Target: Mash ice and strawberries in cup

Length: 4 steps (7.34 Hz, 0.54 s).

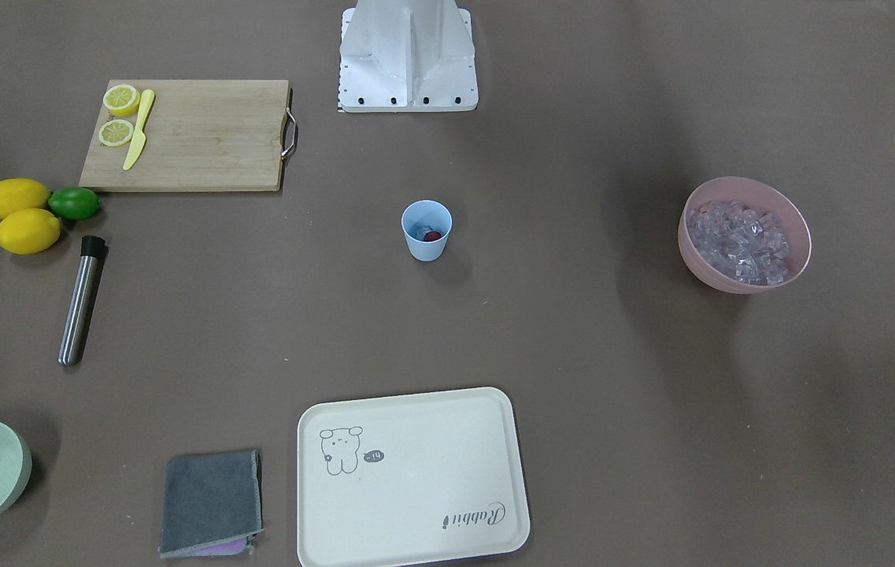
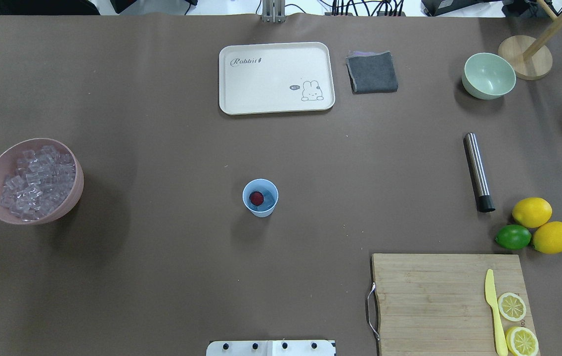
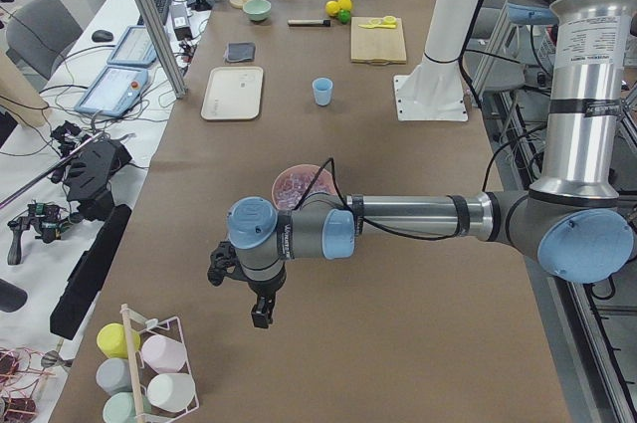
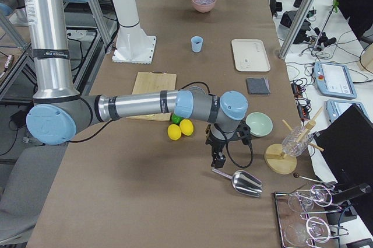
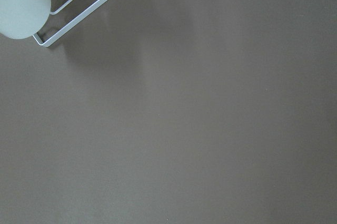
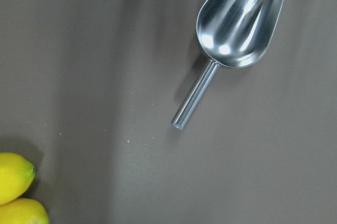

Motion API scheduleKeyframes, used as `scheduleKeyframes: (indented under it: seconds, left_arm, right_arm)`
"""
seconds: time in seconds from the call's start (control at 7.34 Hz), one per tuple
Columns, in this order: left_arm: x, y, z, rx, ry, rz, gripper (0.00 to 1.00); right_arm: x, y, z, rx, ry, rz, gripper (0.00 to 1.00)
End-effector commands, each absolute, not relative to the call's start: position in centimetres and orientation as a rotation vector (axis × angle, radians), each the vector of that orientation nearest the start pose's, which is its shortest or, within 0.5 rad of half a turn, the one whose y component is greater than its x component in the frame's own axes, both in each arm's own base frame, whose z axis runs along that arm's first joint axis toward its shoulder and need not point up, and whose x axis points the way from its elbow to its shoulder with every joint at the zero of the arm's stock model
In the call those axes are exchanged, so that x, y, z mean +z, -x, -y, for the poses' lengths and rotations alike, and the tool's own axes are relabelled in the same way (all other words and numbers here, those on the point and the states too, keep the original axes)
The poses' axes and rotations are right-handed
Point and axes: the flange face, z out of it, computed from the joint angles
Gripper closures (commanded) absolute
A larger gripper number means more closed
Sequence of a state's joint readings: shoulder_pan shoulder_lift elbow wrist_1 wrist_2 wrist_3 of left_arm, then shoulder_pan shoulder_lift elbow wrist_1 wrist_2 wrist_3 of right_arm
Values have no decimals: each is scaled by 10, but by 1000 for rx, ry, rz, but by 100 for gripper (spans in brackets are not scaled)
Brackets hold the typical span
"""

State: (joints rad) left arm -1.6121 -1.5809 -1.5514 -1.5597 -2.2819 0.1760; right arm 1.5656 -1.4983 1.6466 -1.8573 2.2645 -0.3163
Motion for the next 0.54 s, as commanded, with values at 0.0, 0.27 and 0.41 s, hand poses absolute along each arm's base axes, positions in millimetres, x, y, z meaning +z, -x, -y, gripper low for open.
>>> scheduleKeyframes:
  seconds: [0.0,0.27,0.41]
  left_arm:
    - [662,88,496,125,-71,-707,3]
    - [652,90,505,129,-83,-680,3]
    - [653,92,505,127,-80,-653,3]
  right_arm:
    - [627,-65,504,-259,41,709,0]
    - [646,-65,491,-281,63,715,0]
    - [644,-65,487,-289,57,718,0]
